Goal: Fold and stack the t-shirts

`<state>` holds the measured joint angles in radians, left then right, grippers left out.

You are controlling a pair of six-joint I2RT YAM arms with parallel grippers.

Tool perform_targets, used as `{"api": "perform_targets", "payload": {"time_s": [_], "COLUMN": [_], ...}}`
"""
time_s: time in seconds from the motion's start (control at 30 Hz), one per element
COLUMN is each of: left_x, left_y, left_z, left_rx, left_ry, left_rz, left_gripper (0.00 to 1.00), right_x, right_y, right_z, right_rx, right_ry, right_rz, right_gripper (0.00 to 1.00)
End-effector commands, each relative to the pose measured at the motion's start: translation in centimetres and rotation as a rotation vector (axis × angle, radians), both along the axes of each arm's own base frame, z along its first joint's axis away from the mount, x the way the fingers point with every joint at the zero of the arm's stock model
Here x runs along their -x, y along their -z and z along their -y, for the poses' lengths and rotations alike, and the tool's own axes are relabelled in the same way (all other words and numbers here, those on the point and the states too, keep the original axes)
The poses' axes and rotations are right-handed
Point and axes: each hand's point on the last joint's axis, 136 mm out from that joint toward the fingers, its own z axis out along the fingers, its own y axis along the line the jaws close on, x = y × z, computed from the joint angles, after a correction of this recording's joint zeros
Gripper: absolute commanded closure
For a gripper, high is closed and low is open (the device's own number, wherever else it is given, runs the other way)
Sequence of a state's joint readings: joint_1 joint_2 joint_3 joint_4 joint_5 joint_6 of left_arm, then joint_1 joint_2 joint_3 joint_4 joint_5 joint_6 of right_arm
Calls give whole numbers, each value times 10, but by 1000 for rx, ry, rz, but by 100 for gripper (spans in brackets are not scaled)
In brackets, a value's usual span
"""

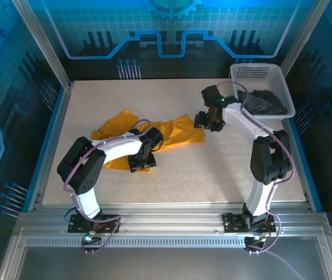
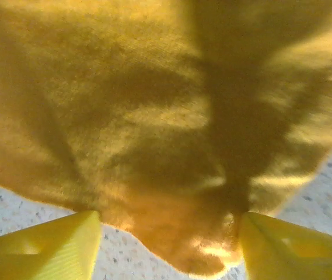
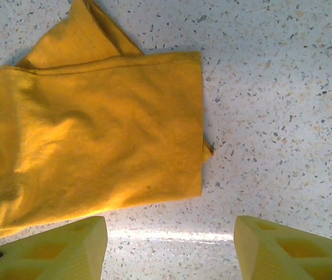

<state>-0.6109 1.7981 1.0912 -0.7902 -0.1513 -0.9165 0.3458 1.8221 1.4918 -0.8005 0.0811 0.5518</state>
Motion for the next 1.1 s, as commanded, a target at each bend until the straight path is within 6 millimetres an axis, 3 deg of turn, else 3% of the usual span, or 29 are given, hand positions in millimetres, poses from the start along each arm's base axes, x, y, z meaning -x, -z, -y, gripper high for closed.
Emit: {"api": "perform_targets", "payload": {"time_s": [0.0, 0.1, 0.33, 0.57, 0.7, 0.9, 1.07], "left_x": [2, 11, 47, 85, 93, 92, 90], "left_y": [9, -4, -83, -128, -133, -133, -131], "left_z": [-13, -47, -137, -204, -215, -215, -212], "left_rx": [-73, -168, -261, -317, -317, -307, -290], "left_ry": [8, -34, -235, -468, -509, -515, -509], "left_rz": [-30, 1, 182, 335, 372, 383, 380], "left_gripper": [53, 100, 100, 100, 100, 100, 100], "right_x": [13, 14, 12, 13, 11, -5, -13], "right_y": [-7, -7, 3, 22, 34, 40, 56], "right_z": [2, 6, 14, 17, 13, 10, -4], "right_rx": [-18, -19, -37, -44, -53, -49, -113], "right_ry": [-10, 9, 107, 271, 355, 519, 609], "right_rz": [-12, -11, -41, -118, -186, -203, -263], "right_gripper": [40, 41, 44, 46, 47, 49, 46]}}
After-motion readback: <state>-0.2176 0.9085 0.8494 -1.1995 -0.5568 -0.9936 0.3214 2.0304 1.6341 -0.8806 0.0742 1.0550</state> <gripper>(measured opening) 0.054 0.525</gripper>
